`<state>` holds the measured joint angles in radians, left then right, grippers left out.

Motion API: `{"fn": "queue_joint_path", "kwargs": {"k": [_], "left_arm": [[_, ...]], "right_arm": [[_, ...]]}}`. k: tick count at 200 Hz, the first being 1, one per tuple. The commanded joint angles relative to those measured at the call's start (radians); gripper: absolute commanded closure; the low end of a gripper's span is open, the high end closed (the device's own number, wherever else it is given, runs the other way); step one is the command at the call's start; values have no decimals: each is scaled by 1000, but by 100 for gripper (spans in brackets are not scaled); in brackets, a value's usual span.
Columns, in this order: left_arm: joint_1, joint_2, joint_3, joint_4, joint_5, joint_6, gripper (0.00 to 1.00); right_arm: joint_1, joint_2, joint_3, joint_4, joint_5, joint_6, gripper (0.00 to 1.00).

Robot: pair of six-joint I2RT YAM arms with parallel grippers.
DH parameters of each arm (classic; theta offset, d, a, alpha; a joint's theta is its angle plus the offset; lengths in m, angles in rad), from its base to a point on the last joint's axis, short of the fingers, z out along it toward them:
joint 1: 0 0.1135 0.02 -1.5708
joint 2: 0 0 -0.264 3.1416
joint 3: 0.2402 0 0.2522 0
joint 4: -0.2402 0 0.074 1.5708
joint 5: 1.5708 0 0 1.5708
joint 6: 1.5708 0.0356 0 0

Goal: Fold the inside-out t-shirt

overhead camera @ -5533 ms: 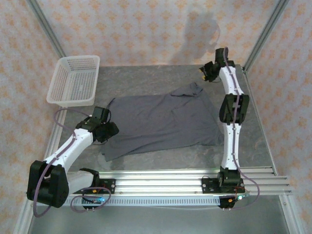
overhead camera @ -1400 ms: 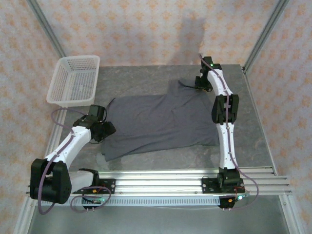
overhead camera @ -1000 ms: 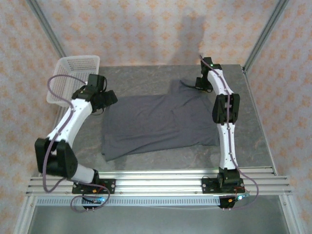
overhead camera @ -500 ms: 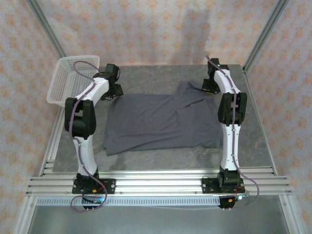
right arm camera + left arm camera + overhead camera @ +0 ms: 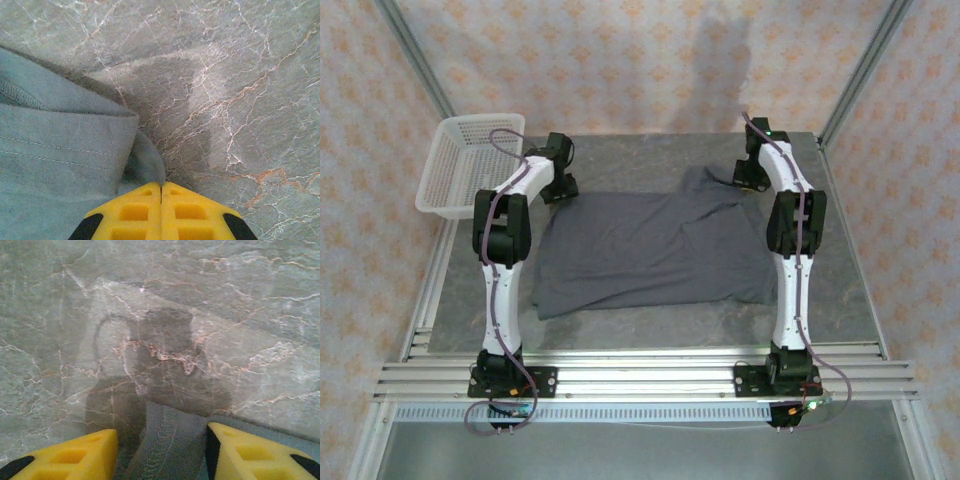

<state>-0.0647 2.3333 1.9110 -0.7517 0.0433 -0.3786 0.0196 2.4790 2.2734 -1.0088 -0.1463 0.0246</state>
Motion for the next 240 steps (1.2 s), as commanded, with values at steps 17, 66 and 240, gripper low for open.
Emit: {"fn": "queue_joint_path", "kwargs": {"k": [17,66,240], "left_arm": [[50,-9,-3,-34,-41,13,50],[72,17,46,-66,-76,11,64],[79,51,123,66,186,-68,56]], "right_arm": [[-1,-8,33,-35,42,6,100],[-23,-8,31,-54,101,27,100],[-26,-3,48,-81,15,-5,100]]}}
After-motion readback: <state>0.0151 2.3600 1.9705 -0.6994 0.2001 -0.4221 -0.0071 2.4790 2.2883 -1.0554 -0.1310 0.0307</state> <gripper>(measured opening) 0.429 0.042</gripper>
